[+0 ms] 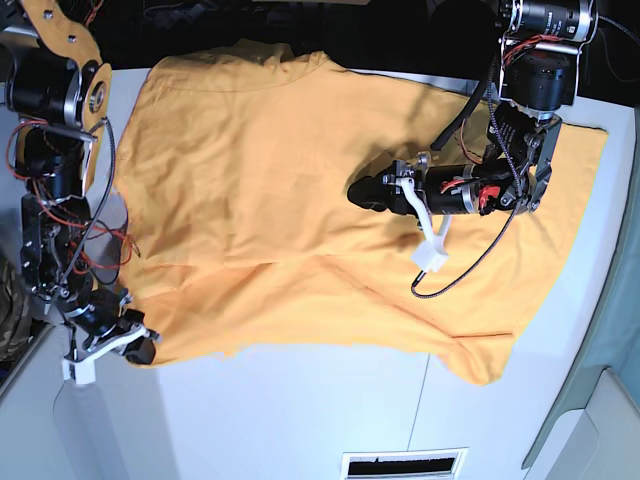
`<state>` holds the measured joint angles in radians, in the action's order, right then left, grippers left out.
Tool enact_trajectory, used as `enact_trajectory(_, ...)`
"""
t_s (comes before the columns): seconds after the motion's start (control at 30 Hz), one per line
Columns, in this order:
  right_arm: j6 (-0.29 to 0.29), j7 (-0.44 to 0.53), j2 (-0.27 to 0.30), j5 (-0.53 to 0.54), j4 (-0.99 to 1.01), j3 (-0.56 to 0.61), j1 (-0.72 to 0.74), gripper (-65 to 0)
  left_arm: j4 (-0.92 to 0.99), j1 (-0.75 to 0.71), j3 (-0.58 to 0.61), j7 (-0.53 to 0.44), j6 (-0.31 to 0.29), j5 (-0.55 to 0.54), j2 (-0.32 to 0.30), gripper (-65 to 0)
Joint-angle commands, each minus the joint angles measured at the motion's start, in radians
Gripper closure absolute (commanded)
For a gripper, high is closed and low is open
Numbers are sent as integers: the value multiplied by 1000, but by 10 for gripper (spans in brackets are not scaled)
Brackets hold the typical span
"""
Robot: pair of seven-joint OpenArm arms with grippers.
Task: Layout the t-shirt on the table in an organized manner, then fold the t-shirt properly
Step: 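Pull the shirt edges with both grippers to smooth the body flat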
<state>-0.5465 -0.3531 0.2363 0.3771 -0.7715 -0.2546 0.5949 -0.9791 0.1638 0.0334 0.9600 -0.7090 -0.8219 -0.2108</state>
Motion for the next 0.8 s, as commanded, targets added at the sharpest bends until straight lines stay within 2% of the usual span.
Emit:
enact_trajectory(0.0, -8, 18, 11, 14, -19, -1, 44, 0, -3, 1, 1, 24, 11, 36, -5, -209)
enact_trajectory(0.03, -8, 16, 14, 15, -19, 0, 56, -8, -3, 1, 1, 24, 11, 33, -5, -209)
enact_trajectory(0.13, -7, 11, 18, 15, -19, 0, 67, -321, -3, 2, 1, 24, 11, 25, -5, -209)
enact_trajectory(0.17, -6, -5, 18, 16, -19, 0, 66, -397, -3, 2, 1, 24, 11, 22, -5, -209)
enact_trajectory(0.2, -6, -39, 18, 16, -19, -1, 66, -436, -3, 2, 1, 24, 11, 19, -5, -209)
enact_trajectory(0.3, -3, -163, 18, 39, -19, -2, 61, -442, -3, 2, 1, 24, 11, 17, -5, -209)
enact_trajectory(0.43, -11, -322, 17, 169, -30, -50, 36, -441, -3, 2, 1, 24, 11, -18, -6, -209)
enact_trajectory(0.63, -23, -447, 7, 310, -208, -185, -107, -441, -9, 5, 1, 50, 11, -35, -11, -209)
enact_trajectory(0.77, -24, -528, -6, 371, -361, -222, -235, -441, -10, 6, 1, 51, 11, -78, -46, -209)
